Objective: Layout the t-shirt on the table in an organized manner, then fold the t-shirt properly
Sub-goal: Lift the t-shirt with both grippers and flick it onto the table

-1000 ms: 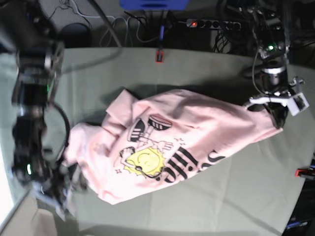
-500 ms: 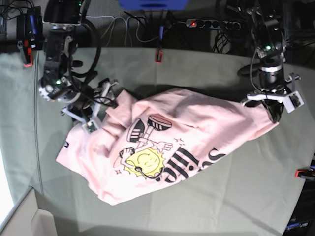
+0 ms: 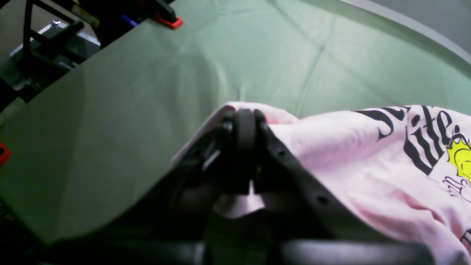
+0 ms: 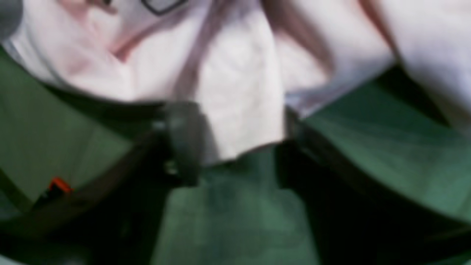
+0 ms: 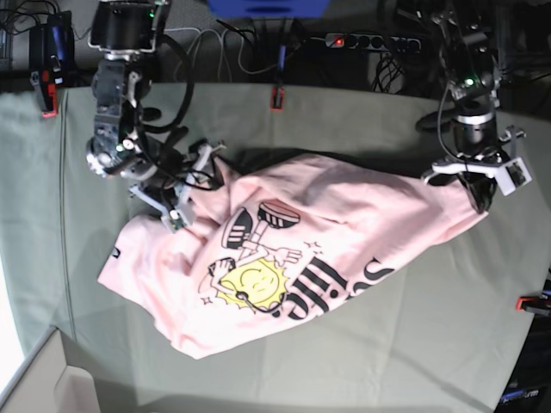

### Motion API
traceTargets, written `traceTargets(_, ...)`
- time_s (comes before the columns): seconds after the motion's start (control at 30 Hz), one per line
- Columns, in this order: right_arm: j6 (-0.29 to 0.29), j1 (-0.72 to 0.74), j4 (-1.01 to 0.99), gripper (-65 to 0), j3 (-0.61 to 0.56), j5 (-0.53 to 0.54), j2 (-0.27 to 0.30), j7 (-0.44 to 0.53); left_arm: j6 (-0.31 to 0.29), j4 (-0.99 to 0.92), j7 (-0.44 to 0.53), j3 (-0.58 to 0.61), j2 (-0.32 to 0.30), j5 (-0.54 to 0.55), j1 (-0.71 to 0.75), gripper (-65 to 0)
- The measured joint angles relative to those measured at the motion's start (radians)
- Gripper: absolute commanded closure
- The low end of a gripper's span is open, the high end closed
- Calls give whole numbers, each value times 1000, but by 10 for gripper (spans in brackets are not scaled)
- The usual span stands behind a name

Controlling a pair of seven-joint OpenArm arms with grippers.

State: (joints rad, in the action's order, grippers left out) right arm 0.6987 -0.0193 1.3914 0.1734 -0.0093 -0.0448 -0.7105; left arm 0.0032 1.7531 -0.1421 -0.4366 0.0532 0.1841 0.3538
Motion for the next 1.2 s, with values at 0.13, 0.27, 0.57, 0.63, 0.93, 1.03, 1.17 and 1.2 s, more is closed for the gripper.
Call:
traceTargets(0.13,0,6,-4,-19,4,-1,-2,-4,-9,0,0,-48,2,1,1,-1)
traceTargets(0.27,-3,-34,94,0,7,-1,2,-8,-13,0,-3,-87,3,1,0,-1)
traceTargets(0.57,3,-237,564,0,134,16,12,1,-10,17,-5,-164,6,2,10,-1)
traceTargets(0.63,3,-245,617,0,195,14,12,2,-11,24,-2,-164,5,1,18,-1)
traceTargets(0.93,35,-197,622,0,524,45,-37,1,-56,93,-19,-154,14,12,63,-1)
traceTargets(1.03,37,-184,622,0,615,34,-57,-7,-35,140,-12,-153,17,8,84,-1)
traceTargets(1.17,-5,-150,623,0,669,-11,-47,-18,2,192,4,-171,1,1,76,-1)
traceTargets(1.2,-4,-137,623,0,666,-7,-50,-19,-2,201,5,-167,7,1,69,-1)
